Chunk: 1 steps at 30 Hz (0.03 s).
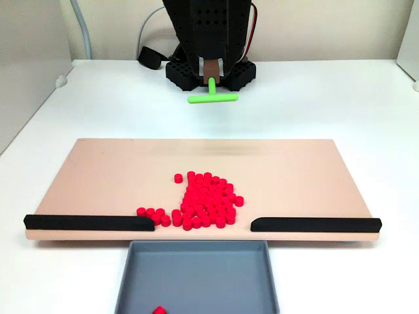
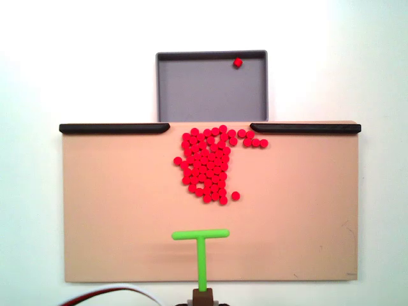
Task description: Gather the right side granules
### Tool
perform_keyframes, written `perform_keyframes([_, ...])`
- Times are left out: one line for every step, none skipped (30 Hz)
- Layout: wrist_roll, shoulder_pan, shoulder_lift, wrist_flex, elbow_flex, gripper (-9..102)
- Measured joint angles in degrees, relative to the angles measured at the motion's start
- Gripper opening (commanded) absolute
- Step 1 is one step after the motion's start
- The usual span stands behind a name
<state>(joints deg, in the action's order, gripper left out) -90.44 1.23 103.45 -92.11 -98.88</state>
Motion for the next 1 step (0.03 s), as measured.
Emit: perform_keyframes([0.0,0.0,0.0,0.0,0.0,0])
